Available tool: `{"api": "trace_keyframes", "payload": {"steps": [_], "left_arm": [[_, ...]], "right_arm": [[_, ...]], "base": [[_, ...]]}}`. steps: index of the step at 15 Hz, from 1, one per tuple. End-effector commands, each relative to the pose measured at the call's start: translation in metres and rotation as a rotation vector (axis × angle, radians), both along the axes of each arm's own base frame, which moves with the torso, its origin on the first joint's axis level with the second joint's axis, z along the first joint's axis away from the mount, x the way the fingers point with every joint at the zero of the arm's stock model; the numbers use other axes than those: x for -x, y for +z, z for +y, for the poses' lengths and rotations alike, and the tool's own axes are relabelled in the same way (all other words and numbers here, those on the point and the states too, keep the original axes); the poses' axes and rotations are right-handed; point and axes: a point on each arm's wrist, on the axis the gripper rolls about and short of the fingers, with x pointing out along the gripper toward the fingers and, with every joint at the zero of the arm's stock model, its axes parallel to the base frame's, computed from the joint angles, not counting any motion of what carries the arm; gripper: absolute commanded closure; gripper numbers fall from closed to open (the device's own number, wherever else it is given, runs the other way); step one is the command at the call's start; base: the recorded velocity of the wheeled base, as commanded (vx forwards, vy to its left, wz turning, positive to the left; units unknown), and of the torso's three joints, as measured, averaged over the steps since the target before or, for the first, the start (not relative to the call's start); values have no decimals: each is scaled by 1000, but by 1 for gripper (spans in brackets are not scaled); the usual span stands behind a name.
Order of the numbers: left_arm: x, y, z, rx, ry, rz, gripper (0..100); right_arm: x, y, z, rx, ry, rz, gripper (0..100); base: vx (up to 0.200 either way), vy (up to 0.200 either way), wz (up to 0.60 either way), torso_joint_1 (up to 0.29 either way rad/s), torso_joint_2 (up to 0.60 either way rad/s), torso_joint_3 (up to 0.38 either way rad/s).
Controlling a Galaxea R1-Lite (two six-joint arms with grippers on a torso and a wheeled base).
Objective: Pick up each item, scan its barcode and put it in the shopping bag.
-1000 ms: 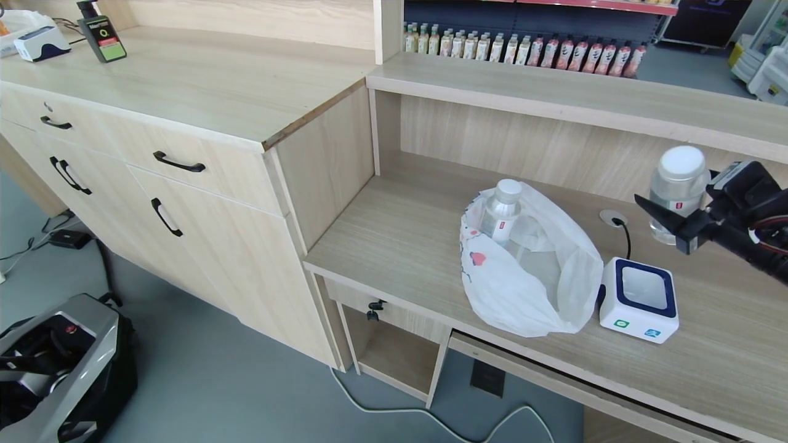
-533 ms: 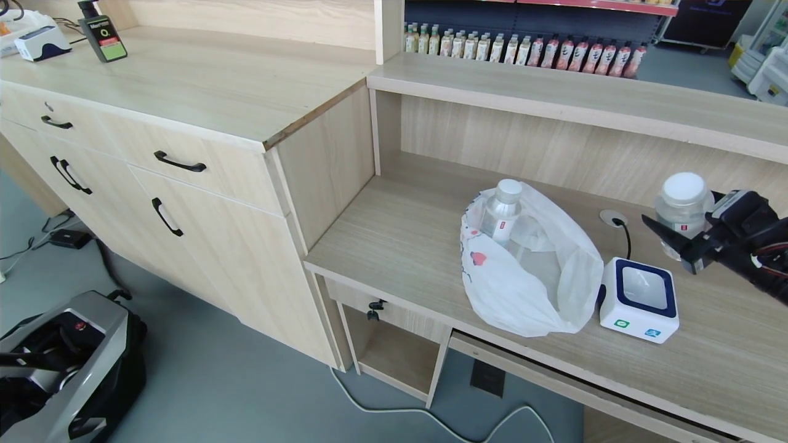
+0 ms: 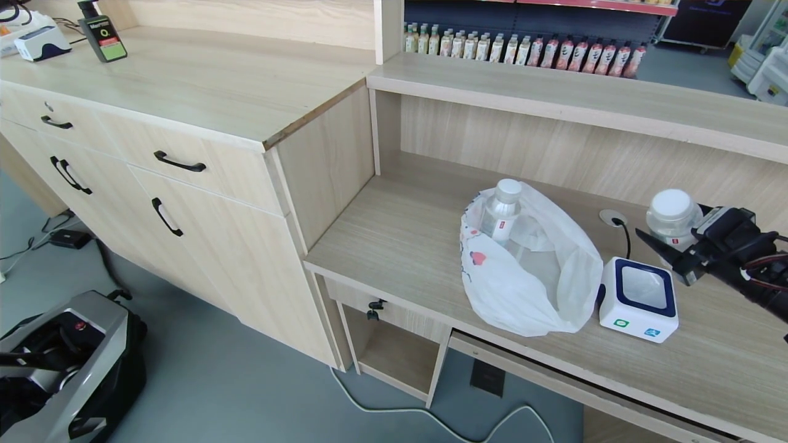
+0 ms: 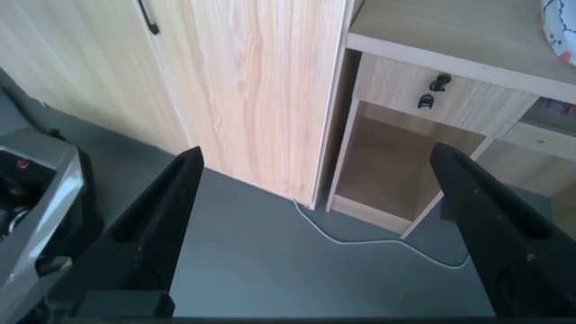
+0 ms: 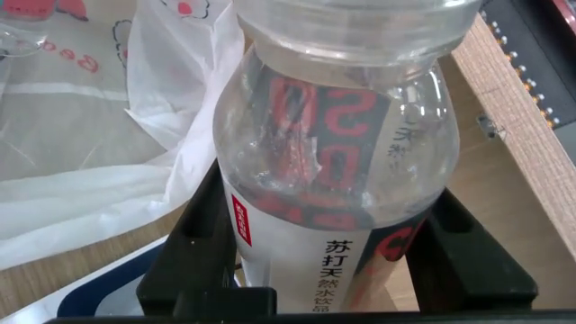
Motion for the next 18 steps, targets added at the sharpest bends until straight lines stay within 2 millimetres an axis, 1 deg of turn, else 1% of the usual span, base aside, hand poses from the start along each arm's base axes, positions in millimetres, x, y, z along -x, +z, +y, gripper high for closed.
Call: {"api": "trace_keyframes", "payload": {"steps": [1, 9, 18], "left_arm": [[0, 0, 0, 0, 0, -1, 0], [0, 0, 0, 0, 0, -1, 0], [0, 0, 0, 0, 0, -1, 0]], "right_arm": [[-2, -3, -1, -2, 0, 10, 100], [-10, -7, -3, -3, 0, 14, 100], [-15, -13, -1, -8, 10, 24, 100]], "base": [[0, 0, 0, 0, 0, 0], [0, 0, 0, 0, 0, 0], [0, 0, 0, 0, 0, 0]]}}
